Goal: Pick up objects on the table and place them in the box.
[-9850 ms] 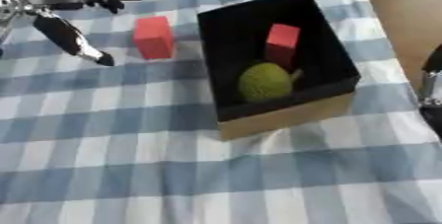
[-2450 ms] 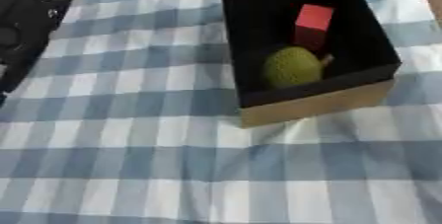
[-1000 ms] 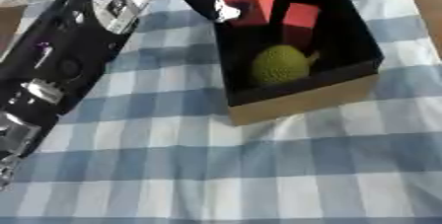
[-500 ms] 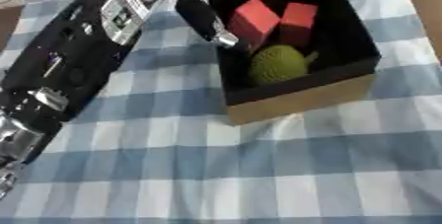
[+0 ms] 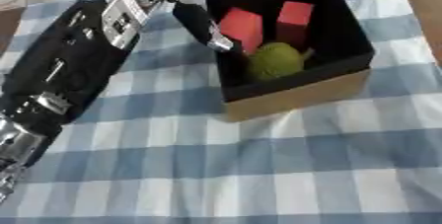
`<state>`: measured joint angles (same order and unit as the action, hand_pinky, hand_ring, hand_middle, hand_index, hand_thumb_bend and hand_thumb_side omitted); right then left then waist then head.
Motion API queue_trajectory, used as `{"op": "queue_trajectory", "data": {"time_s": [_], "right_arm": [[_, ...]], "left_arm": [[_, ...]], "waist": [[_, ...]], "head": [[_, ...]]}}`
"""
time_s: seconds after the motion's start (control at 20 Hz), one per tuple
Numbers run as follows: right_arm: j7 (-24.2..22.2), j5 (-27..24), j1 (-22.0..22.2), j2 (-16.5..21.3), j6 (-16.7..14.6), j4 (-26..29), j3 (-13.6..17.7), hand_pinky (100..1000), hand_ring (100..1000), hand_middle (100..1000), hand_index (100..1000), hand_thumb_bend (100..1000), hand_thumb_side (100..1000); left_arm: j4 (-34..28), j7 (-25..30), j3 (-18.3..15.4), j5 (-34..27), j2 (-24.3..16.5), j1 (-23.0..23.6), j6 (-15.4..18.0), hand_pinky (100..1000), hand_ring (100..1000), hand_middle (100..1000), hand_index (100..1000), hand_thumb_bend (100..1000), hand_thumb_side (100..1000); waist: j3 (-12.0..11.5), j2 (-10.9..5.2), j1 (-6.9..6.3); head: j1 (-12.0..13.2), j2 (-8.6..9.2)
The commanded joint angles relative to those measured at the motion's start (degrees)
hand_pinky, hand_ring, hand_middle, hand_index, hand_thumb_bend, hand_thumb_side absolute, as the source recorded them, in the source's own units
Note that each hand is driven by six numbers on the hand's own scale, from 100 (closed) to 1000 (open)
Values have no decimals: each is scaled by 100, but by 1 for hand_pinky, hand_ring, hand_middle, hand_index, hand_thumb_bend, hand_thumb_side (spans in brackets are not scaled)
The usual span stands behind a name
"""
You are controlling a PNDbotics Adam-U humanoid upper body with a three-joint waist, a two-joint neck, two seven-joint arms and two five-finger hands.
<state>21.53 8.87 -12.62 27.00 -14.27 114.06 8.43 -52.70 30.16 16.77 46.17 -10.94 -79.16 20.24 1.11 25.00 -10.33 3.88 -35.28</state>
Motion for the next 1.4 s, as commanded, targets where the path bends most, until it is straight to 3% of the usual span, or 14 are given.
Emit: {"op": "queue_trajectory", "data": {"time_s": [0.05,0.15,0.35,0.6,0.8,0.9,1.05,1.2,1.4], "right_arm": [[26,-36,-14,122,5,53,24,896,1000,411,834,100,470],[43,-32,19,141,-2,53,32,894,1000,413,834,100,470],[121,-16,106,218,-38,53,66,892,1000,418,833,100,470],[270,28,260,309,-110,53,133,890,1000,424,833,100,470],[321,55,290,322,-128,53,137,890,1000,424,833,100,470],[352,82,314,359,-150,53,177,886,1000,436,833,100,470],[543,157,469,369,-228,53,355,885,998,441,833,100,470],[727,236,489,386,-310,53,398,883,987,454,835,100,470],[893,305,455,412,-386,53,432,882,980,465,836,100,470]], "left_arm": [[-278,-181,-75,-268,-155,-67,-120,914,909,832,929,449,633],[-563,-418,-54,-524,-265,-40,-333,893,877,804,912,247,559],[-1560,-1071,-26,-1524,-634,115,-845,867,832,762,880,100,593],[-3010,-2143,-362,-3308,-1193,496,-1699,841,809,747,879,100,568],[-3496,-2468,-338,-3832,-1365,602,-2117,841,809,747,879,100,568],[-3603,-2515,-371,-3904,-1423,652,-2198,824,798,742,897,100,552],[-3936,-2714,-681,-4110,-1740,967,-2263,822,797,743,898,100,569],[-4337,-2960,-1016,-4357,-2058,1367,-2178,821,799,746,896,100,564],[-4917,-3318,-1241,-4714,-2134,1947,-2106,825,806,752,902,110,576]], "waist": [[-29,-276,22],[-69,-324,47],[-203,-461,124],[-379,-655,267],[-403,-682,285],[-446,-725,327],[-709,-847,597],[-794,-877,756],[-838,-875,882]], "head": [[-26,-78],[-48,-154],[-158,-364],[-325,-557],[-351,-581],[-502,-574],[-728,-636],[-790,-650],[-852,-638]]}}
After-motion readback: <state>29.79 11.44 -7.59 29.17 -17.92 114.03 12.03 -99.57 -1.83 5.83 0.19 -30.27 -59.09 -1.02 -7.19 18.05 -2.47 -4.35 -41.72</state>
